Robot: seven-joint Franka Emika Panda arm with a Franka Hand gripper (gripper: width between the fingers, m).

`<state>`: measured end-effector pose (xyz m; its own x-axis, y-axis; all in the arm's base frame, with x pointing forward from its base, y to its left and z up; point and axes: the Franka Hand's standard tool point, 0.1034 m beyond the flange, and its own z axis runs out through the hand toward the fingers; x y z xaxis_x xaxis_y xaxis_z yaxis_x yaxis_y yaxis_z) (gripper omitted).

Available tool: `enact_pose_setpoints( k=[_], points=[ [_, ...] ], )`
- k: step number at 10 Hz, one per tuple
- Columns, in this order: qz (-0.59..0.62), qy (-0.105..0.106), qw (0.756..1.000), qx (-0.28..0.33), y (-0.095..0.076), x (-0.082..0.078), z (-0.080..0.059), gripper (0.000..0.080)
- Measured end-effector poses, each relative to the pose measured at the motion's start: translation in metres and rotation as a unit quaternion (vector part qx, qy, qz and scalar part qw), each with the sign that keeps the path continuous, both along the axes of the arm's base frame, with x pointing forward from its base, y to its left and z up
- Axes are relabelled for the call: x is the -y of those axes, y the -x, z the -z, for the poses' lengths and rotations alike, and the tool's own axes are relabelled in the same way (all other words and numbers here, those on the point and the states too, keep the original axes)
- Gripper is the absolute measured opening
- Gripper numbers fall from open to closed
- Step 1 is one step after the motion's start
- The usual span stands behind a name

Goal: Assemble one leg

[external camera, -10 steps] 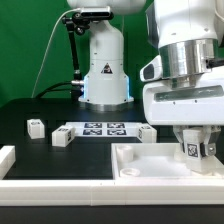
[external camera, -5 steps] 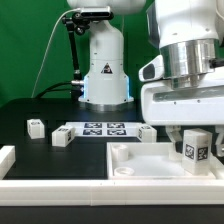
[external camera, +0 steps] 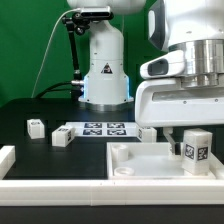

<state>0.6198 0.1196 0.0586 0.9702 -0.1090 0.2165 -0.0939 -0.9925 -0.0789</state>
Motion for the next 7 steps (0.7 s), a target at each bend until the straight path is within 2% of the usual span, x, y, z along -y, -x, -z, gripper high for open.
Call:
enact_pose_setpoints(
  k=[3, 4, 5, 6, 7],
  points=[
    [-0.169, 0.045, 0.985, 0.008, -0.0007, 0.0076, 0.0019, 0.0649],
    [-0.205, 0.054, 0.977, 0.009, -0.0009, 0.0088, 0.0020, 0.0649],
    [-0.238, 0.063, 0.969, 0.011, -0.0010, 0.0094, 0.0020, 0.0606],
    [-0.229, 0.061, 0.972, 0.010, -0.0009, 0.0093, 0.0020, 0.0606],
    [-0.229, 0.061, 0.972, 0.010, -0.0009, 0.0093, 0.0020, 0.0468]
  ],
)
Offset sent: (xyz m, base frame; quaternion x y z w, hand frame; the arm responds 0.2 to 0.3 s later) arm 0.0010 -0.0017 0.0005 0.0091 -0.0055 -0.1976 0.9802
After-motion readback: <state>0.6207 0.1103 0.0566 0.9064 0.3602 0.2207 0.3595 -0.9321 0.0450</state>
